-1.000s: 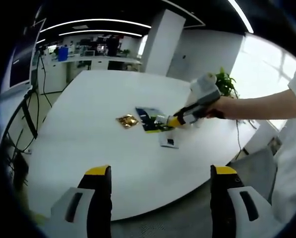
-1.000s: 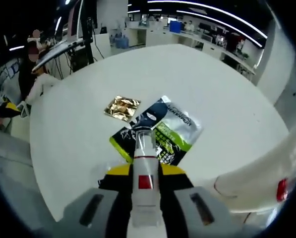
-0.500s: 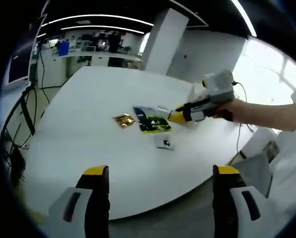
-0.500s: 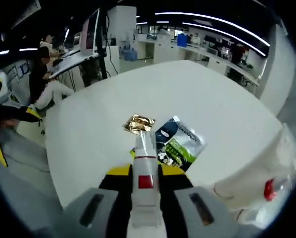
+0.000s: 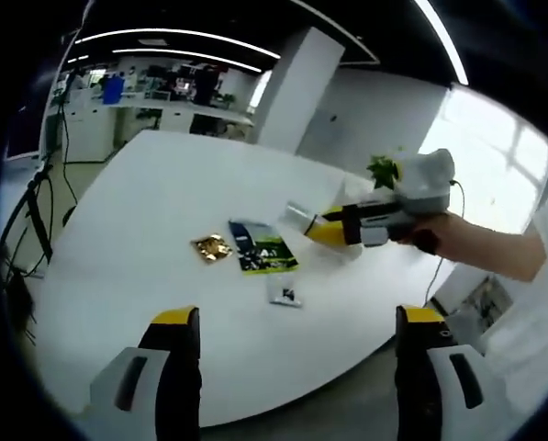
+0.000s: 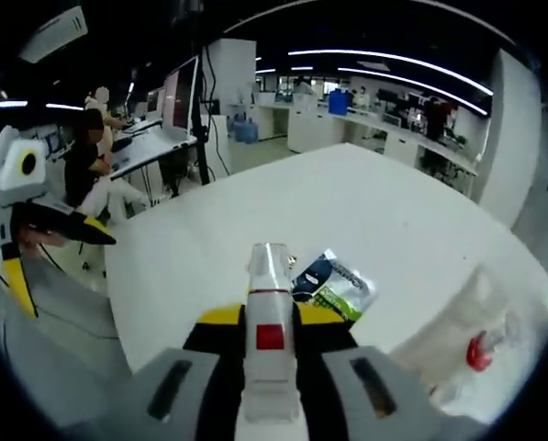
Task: Arrange the skincare products in the storage area until every visible bottle or jar stands upright without overlapping.
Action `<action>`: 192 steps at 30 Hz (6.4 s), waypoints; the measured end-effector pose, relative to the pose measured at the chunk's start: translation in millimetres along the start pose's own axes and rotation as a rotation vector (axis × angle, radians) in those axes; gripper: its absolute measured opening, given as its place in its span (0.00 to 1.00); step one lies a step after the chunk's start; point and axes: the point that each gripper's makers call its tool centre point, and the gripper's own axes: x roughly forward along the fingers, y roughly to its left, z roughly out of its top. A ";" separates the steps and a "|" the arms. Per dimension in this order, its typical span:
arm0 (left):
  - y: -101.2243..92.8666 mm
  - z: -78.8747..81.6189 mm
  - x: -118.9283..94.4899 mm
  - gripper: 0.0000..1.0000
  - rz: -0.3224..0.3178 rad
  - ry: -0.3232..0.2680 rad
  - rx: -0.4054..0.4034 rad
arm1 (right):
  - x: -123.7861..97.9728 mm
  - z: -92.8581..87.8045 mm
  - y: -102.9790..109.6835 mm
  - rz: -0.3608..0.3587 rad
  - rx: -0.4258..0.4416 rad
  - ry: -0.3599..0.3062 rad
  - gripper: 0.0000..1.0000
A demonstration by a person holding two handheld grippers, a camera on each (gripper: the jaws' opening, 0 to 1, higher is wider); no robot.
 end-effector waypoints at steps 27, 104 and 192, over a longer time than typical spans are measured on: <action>-56.3 50.6 37.0 0.82 -0.239 -0.028 -0.048 | -49.7 35.1 24.9 0.027 -0.036 -0.182 0.19; -169.4 91.2 21.0 0.16 -0.678 0.113 0.581 | -131.7 40.2 74.4 0.140 -0.118 -0.332 0.25; -121.7 -15.3 225.3 0.17 -0.533 0.332 0.831 | -21.3 -134.1 -60.6 -0.235 0.179 0.002 0.23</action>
